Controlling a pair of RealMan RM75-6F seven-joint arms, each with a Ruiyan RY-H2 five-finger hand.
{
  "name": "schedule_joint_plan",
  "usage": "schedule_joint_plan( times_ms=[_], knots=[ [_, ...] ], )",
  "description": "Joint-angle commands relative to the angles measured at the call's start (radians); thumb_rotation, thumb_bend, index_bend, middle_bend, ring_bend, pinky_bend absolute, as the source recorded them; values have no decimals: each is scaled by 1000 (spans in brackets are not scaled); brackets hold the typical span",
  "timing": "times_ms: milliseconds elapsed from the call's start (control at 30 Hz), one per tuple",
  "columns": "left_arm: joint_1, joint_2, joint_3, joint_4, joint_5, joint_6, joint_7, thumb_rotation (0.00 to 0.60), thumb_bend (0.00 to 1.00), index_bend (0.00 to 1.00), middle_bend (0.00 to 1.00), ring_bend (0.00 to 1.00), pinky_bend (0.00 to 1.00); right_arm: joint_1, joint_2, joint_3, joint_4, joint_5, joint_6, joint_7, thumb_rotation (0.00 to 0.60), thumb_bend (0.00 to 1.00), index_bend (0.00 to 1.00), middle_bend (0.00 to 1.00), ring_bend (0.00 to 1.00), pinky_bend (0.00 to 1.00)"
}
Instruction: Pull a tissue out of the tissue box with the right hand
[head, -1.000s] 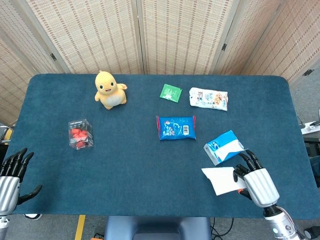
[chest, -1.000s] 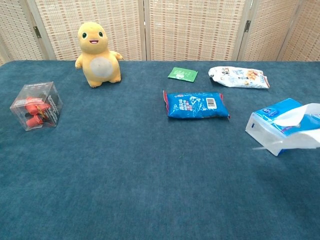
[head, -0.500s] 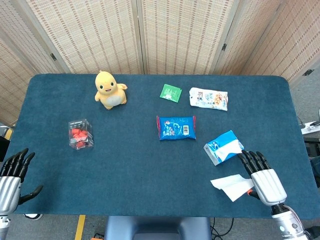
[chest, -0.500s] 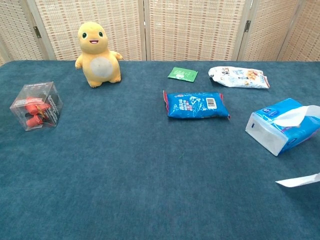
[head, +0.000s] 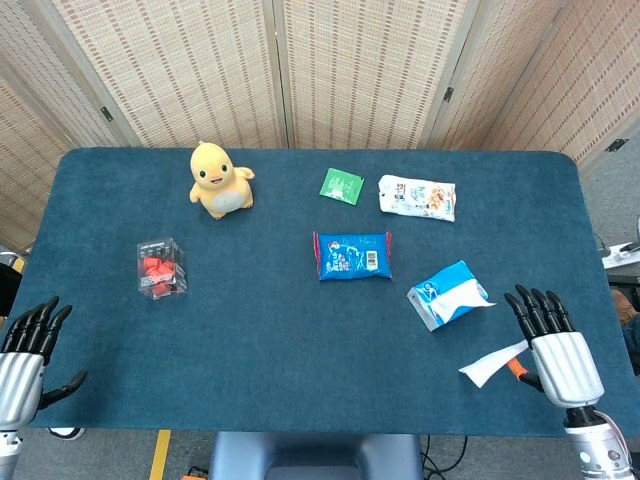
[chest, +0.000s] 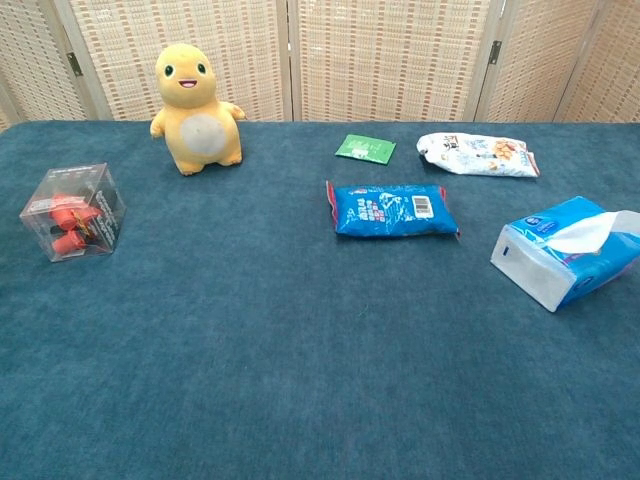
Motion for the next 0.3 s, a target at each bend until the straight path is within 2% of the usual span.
schedule_joint_plan(
  times_ms=[33, 200, 300],
  knots=[
    [0, 0, 0, 0, 0, 0, 1, 600, 246, 0, 0, 0, 135, 11, 25, -2, -28, 44, -60, -27, 600, 123, 0, 0, 0, 0],
    [0, 0, 0, 0, 0, 1, -2, 600, 246, 0, 0, 0, 135, 9, 27, 4, -38, 41, -57, -21, 600, 62, 0, 0, 0, 0],
    [0, 0, 1, 0, 0, 0, -2, 600, 246, 0, 0, 0, 135, 7, 30, 8, -37, 41, -53, -15, 600, 61, 0, 0, 0, 0]
  ],
)
